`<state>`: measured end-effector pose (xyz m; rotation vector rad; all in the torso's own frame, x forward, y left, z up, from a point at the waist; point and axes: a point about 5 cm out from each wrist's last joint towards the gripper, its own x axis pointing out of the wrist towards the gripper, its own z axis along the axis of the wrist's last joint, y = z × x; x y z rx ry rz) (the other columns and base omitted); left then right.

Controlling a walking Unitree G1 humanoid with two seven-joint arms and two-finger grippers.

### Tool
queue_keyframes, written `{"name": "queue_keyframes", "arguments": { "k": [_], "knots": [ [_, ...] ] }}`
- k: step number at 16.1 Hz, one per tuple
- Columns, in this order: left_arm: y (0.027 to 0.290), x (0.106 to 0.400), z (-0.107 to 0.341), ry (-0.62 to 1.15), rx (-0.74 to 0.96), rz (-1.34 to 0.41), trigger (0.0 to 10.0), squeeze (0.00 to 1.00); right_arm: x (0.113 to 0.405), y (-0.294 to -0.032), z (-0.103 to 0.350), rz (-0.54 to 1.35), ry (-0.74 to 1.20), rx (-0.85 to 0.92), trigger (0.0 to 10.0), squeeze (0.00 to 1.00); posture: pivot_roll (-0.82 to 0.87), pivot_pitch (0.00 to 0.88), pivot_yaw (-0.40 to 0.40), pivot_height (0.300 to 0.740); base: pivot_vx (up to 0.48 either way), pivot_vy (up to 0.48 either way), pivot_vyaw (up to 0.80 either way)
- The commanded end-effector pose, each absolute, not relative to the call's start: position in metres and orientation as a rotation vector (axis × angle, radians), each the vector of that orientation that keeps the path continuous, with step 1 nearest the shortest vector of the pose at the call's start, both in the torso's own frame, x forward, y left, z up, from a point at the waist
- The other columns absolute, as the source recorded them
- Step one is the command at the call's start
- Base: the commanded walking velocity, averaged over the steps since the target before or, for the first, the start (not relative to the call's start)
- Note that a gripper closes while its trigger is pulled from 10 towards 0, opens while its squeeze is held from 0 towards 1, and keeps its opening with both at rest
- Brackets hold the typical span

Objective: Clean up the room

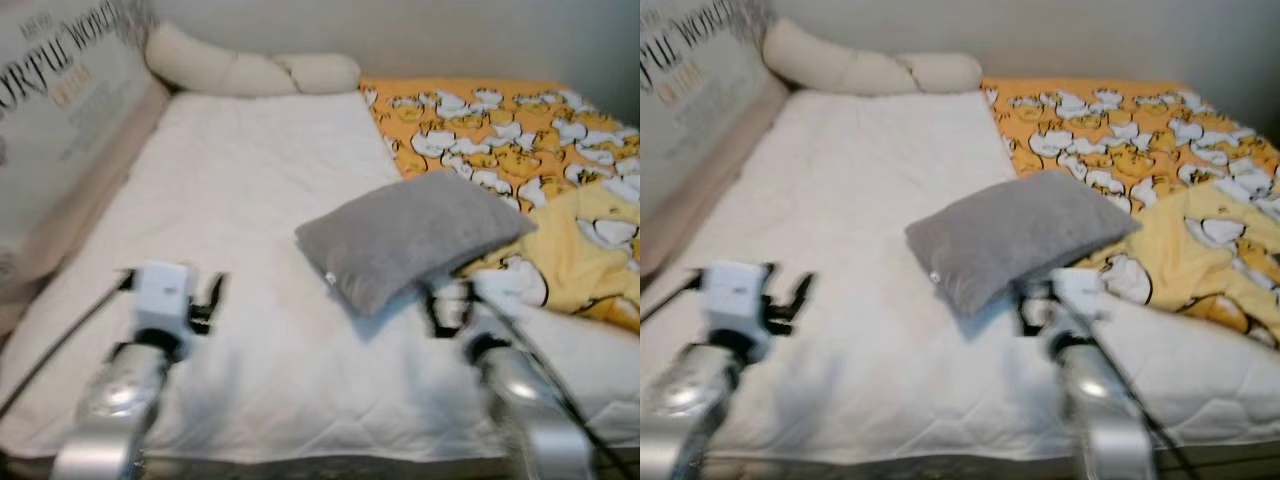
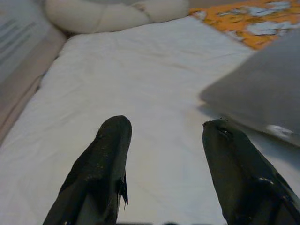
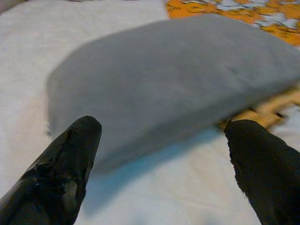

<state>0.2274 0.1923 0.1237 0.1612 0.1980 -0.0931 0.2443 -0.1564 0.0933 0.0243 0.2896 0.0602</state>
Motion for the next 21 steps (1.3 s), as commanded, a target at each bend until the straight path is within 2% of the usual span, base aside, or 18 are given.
{"name": "queue_keyframes", "arguments": {
  "k": [1,10,12,13,14,18,21],
  "knots": [
    [0.184,0.228,0.124,0.194,0.151,-0.123,10.0,0.00,0.243,-0.169,0.094,0.018,0.289,0.006,10.0,0.00,0.00,0.000,-0.027,0.740,0.322,0.000,0.00],
    [0.183,0.229,0.123,0.202,0.176,-0.132,10.0,0.00,0.244,-0.175,0.092,-0.015,0.312,0.041,10.0,0.00,0.01,0.000,-0.028,0.740,0.032,0.000,0.00],
    [0.181,0.229,0.123,0.205,0.183,-0.142,10.0,0.00,0.244,-0.179,0.090,-0.044,0.319,0.111,10.0,0.00,0.01,0.000,-0.027,0.740,0.000,0.000,0.00],
    [0.180,0.229,0.122,0.211,0.181,-0.157,10.0,0.00,0.245,-0.183,0.089,-0.082,0.331,0.175,10.0,0.92,0.01,0.000,-0.027,0.740,0.000,0.000,0.00],
    [0.179,0.229,0.122,0.216,0.181,-0.171,10.0,0.00,0.247,-0.185,0.086,-0.096,0.360,0.183,10.0,1.00,0.01,0.000,-0.016,0.740,0.000,0.000,0.00],
    [0.171,0.234,0.123,0.224,0.177,-0.276,10.0,0.00,0.271,-0.192,0.075,-0.150,0.460,0.305,10.0,1.00,0.00,0.000,0.009,0.740,0.000,0.000,0.00],
    [0.162,0.242,0.128,0.211,0.167,-0.399,10.0,0.00,0.310,-0.193,0.076,-0.216,0.442,0.474,10.0,1.00,0.00,0.000,0.028,0.740,0.000,0.000,0.00]
  ]
}}
